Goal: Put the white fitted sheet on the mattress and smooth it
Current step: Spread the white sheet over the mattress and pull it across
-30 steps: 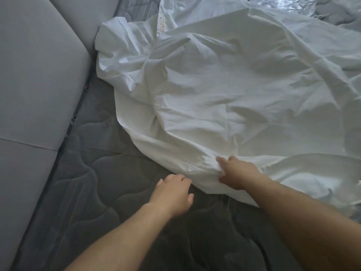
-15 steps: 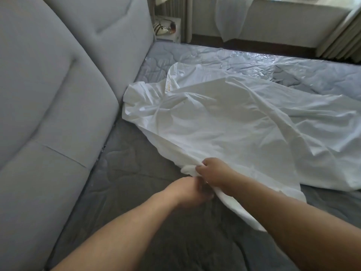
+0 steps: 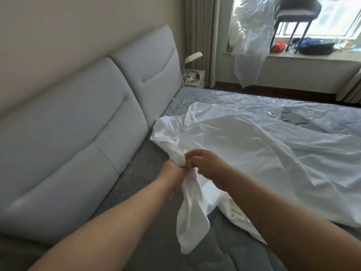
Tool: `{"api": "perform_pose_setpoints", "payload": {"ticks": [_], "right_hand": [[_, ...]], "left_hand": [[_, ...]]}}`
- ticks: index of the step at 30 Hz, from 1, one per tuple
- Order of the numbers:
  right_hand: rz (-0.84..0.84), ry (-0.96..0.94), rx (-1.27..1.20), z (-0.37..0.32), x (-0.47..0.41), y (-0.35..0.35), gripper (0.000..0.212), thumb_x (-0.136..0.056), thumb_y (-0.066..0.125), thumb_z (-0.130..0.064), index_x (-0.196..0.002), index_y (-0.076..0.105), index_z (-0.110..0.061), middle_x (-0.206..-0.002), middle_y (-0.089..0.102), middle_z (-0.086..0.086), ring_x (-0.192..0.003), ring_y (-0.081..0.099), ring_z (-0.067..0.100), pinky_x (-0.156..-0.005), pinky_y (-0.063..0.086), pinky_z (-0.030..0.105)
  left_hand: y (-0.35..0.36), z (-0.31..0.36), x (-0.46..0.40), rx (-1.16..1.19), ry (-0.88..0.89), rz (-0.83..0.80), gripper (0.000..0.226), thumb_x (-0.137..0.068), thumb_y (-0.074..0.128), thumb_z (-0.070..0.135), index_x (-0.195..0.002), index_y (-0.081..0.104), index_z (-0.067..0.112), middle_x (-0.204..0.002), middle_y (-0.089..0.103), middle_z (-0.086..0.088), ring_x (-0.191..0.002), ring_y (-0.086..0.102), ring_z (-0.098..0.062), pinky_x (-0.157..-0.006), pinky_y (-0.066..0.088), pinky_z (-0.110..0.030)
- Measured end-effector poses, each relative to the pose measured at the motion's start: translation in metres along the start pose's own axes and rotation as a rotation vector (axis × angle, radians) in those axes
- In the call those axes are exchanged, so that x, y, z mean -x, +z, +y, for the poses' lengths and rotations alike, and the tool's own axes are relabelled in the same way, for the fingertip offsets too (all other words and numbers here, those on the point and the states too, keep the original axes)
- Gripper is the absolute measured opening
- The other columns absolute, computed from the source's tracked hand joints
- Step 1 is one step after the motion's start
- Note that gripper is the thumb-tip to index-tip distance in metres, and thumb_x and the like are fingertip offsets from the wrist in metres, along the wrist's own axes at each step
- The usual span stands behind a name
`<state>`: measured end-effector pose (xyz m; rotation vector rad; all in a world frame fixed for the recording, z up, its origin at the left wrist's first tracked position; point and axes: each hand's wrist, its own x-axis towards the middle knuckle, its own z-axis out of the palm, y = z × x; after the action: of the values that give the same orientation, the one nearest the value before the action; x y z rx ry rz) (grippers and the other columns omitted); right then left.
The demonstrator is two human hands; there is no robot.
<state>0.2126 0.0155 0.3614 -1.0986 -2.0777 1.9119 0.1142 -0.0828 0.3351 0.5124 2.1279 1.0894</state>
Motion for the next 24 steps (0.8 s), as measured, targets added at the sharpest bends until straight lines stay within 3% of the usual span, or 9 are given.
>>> {"api": "perform_pose_setpoints", "payload": {"ticks": [4,6,8,10,13,16,18,22,24], "right_hand": [[-0.083,-0.035,0.209,0.041,0.028,-0.017,0.053,-0.088,0.063,-0.005,-0.131,0.061,-0.036,-0.13,0.058,-0.007,-0.103,0.057,0.009,-0.075,0.048,0.018],[-0.103,-0.07,0.332,0.054,0.038,-0.015,0.05,-0.09,0.072,-0.021,-0.136,0.056,-0.035,-0.131,0.057,-0.007,-0.111,0.057,0.012,-0.082,0.049,0.021],[-0.072,-0.113,0.403,0.062,0.043,-0.007,0.047,-0.089,0.075,-0.037,-0.131,0.057,-0.031,-0.128,0.06,-0.006,-0.117,0.059,0.015,-0.096,0.048,0.03],[-0.05,-0.137,0.388,0.064,0.05,0.004,0.054,-0.087,0.076,-0.042,-0.135,0.054,-0.031,-0.131,0.057,-0.005,-0.117,0.06,0.017,-0.102,0.049,0.035],[-0.036,-0.212,0.392,0.062,0.057,0.015,0.08,-0.085,0.076,-0.046,-0.152,0.034,-0.038,-0.153,0.043,-0.005,-0.126,0.057,0.021,-0.109,0.047,0.041],[-0.083,-0.238,0.418,0.055,0.067,0.021,0.09,-0.091,0.075,-0.036,-0.16,0.018,-0.036,-0.153,0.04,-0.008,-0.138,0.044,0.019,-0.108,0.038,0.028],[-0.093,-0.222,0.458,0.052,0.068,0.025,0.084,-0.09,0.075,-0.039,-0.157,0.025,-0.035,-0.141,0.047,-0.01,-0.128,0.051,0.018,-0.096,0.04,0.025],[0.024,-0.17,0.659,0.043,0.067,0.041,0.061,-0.089,0.07,-0.053,-0.14,0.049,-0.026,-0.124,0.064,-0.001,-0.107,0.061,0.022,-0.083,0.043,0.03],[0.106,-0.146,0.704,0.036,0.071,0.052,0.052,-0.092,0.065,-0.054,-0.133,0.054,-0.026,-0.12,0.066,0.0,-0.102,0.062,0.022,-0.079,0.043,0.032]], "left_hand": [[-0.015,0.011,0.025,0.152,0.028,0.128,0.014,-0.092,0.071,0.027,-0.099,0.066,0.016,-0.1,0.073,-0.004,-0.089,0.071,-0.021,-0.077,0.06,-0.035],[-0.021,0.014,0.035,0.155,0.028,0.167,0.031,-0.086,0.074,0.038,-0.105,0.068,0.015,-0.101,0.074,-0.005,-0.088,0.071,-0.022,-0.076,0.061,-0.037],[-0.025,0.013,0.04,0.168,0.031,0.163,0.054,-0.07,0.074,0.055,-0.108,0.068,0.016,-0.103,0.075,-0.006,-0.092,0.073,-0.027,-0.083,0.062,-0.049],[-0.027,0.004,0.039,0.184,0.05,0.154,0.064,-0.06,0.072,0.062,-0.107,0.069,0.018,-0.103,0.076,-0.005,-0.094,0.073,-0.028,-0.086,0.061,-0.054],[-0.032,0.016,0.068,0.169,0.06,0.127,0.044,-0.077,0.073,0.05,-0.106,0.07,0.017,-0.103,0.076,-0.004,-0.095,0.073,-0.026,-0.09,0.06,-0.051],[-0.041,0.013,0.076,0.184,0.07,0.117,0.023,-0.094,0.069,0.033,-0.108,0.069,0.015,-0.102,0.076,-0.005,-0.093,0.073,-0.025,-0.091,0.06,-0.049],[-0.049,0.007,0.078,0.182,0.084,0.089,0.025,-0.091,0.071,0.034,-0.108,0.07,0.015,-0.102,0.077,-0.006,-0.093,0.075,-0.026,-0.089,0.06,-0.051],[-0.068,-0.016,0.071,0.12,0.091,0.083,0.058,-0.065,0.069,0.057,-0.107,0.069,0.018,-0.105,0.075,-0.005,-0.094,0.074,-0.027,-0.086,0.061,-0.053],[-0.08,-0.025,0.072,0.107,0.08,0.088,0.052,-0.072,0.069,0.052,-0.109,0.067,0.015,-0.106,0.073,-0.007,-0.094,0.072,-0.028,-0.086,0.061,-0.052]]}}
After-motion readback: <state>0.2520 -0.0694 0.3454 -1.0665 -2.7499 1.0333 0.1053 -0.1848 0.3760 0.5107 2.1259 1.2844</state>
